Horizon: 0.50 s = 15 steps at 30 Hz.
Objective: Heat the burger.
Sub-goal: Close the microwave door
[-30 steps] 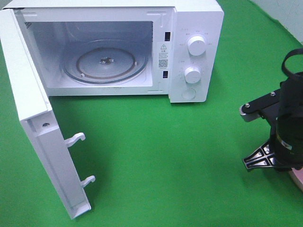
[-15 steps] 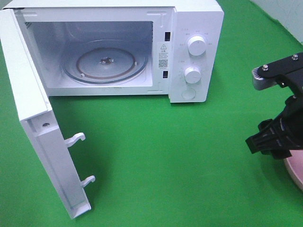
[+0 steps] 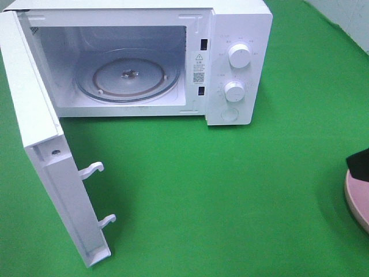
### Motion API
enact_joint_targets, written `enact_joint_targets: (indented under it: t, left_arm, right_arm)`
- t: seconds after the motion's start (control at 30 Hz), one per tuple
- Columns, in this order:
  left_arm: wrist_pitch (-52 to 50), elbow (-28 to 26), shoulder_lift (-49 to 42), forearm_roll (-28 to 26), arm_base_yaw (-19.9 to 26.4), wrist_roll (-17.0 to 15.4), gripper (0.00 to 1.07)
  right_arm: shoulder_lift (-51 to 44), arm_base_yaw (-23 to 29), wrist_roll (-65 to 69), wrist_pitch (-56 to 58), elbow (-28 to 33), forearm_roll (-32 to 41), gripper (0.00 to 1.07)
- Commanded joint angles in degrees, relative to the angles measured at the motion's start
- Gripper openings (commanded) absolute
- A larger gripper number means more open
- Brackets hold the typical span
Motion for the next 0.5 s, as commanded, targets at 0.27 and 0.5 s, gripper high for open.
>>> enact_joint_targets:
  t: [0.27,0.5]
  left_arm:
    - [-0.23,0.11,-0.92,-0.06,0.17,-0.06,0.98]
    - [-0.23,0.11,-0.92,-0.06,0.17,-0.06,0.98]
  right_arm:
    - [-11.46,-0.29,-1.6,8.48,-0.23,0.06,0.76]
    - [-18.28,-0.29,-3.38,12.78,1.66,0.0,0.76]
